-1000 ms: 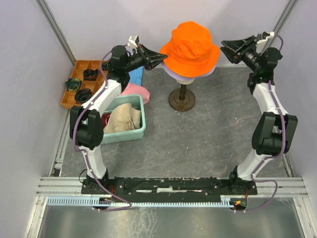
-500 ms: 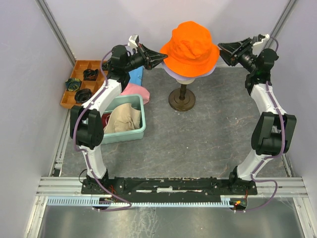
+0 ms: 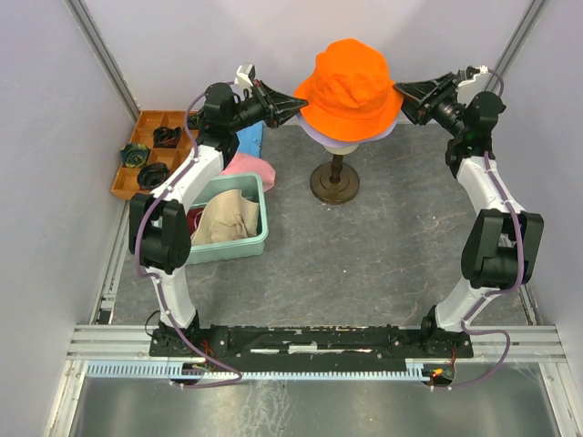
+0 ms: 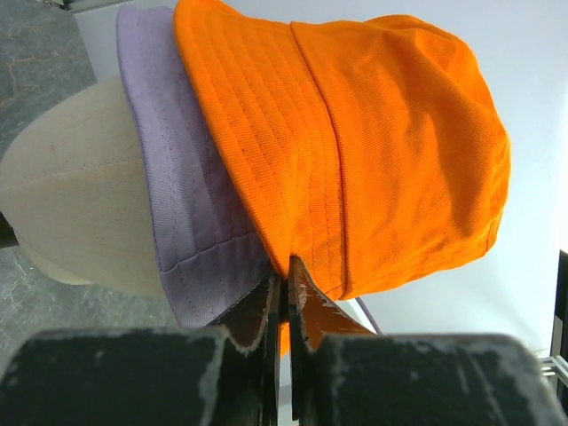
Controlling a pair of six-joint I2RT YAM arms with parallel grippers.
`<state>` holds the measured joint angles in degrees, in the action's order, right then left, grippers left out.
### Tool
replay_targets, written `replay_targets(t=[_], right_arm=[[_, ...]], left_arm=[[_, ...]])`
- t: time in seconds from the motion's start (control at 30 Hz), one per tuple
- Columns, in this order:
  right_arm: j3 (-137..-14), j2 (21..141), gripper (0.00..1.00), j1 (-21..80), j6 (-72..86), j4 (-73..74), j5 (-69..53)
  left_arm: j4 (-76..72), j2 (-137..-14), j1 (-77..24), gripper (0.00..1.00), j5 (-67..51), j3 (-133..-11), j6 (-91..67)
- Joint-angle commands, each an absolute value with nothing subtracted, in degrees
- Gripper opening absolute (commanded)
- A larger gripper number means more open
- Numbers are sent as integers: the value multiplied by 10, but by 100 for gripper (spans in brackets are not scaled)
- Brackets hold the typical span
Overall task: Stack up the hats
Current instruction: Adjust the hat on the hat stand.
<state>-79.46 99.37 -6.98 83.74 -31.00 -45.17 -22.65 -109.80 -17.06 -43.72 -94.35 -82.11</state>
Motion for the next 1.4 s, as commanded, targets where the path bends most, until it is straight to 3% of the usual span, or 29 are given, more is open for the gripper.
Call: replay_targets(t=[0.0, 0.13, 0.3, 0.87, 1.3, 1.37], right_arm=[[-806, 951, 56, -67, 843, -328, -461], [-802, 945, 43, -66, 849, -327, -467], [-787, 941, 1, -64, 850, -329, -471], [-718, 945, 0, -65, 784, -288, -460], [-722, 940, 0, -65, 705, -204, -460], [-732, 938, 6, -64, 696, -190, -460]], left_arm=[[-220, -1109, -170, 3, -433, -956, -821], [-221, -1109, -169, 3, -429, -954, -822], [-221, -1111, -169, 3, -423, -953, -823], [-287, -1090, -160, 3, -408, -803, -823], [-298, -1101, -157, 3, -409, -834, -845], [-307, -1103, -158, 7, -408, -836, -854]])
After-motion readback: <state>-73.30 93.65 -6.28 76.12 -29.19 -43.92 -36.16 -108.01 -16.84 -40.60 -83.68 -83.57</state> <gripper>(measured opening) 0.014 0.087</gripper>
